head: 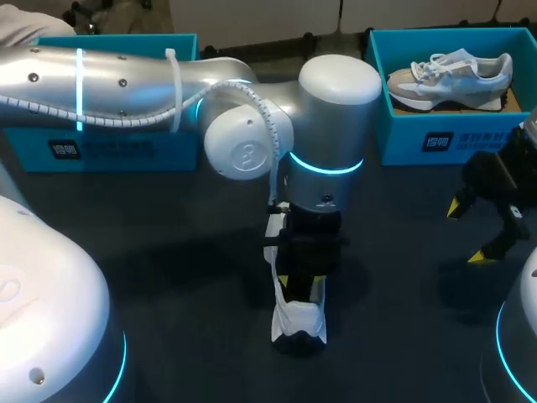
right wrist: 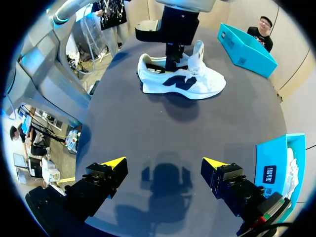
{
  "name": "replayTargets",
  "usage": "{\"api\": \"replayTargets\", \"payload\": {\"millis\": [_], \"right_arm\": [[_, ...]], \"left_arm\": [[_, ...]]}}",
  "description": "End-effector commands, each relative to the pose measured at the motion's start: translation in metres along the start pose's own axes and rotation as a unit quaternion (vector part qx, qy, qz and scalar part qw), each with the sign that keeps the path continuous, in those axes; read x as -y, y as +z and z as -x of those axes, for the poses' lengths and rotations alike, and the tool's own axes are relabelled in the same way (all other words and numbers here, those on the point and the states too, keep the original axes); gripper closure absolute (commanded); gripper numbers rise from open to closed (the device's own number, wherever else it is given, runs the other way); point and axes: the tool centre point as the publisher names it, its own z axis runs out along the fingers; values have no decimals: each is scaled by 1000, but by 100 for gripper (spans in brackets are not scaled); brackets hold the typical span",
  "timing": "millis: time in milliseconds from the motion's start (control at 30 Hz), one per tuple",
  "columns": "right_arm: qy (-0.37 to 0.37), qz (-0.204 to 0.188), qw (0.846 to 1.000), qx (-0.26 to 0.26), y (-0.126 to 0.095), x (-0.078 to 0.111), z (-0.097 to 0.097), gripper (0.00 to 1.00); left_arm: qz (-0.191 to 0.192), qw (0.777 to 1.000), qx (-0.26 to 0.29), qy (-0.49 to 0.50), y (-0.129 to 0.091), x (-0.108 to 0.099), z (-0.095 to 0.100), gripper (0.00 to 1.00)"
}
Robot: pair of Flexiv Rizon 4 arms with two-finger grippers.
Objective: Take the shoe out of the shoebox, open the shoe tongue, remove and reinsert the insole, then place the shoe into the shoebox
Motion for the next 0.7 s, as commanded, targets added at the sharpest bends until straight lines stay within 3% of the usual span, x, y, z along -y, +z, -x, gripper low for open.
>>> {"api": "replayTargets", "payload": {"millis": [33,333,700], "right_arm": [[0,-1,1000,0,1,0,0,0],[0,-1,1000,0,1,0,0,0],[0,-1,1000,0,1,0,0,0]], "left_arm": [[1,1000,-1,-2,1,1,-3,3],[-12,1000,-1,-10,5,-5,-15,0],[-11,1000,10,-5,-14,-13,-11,0]]}}
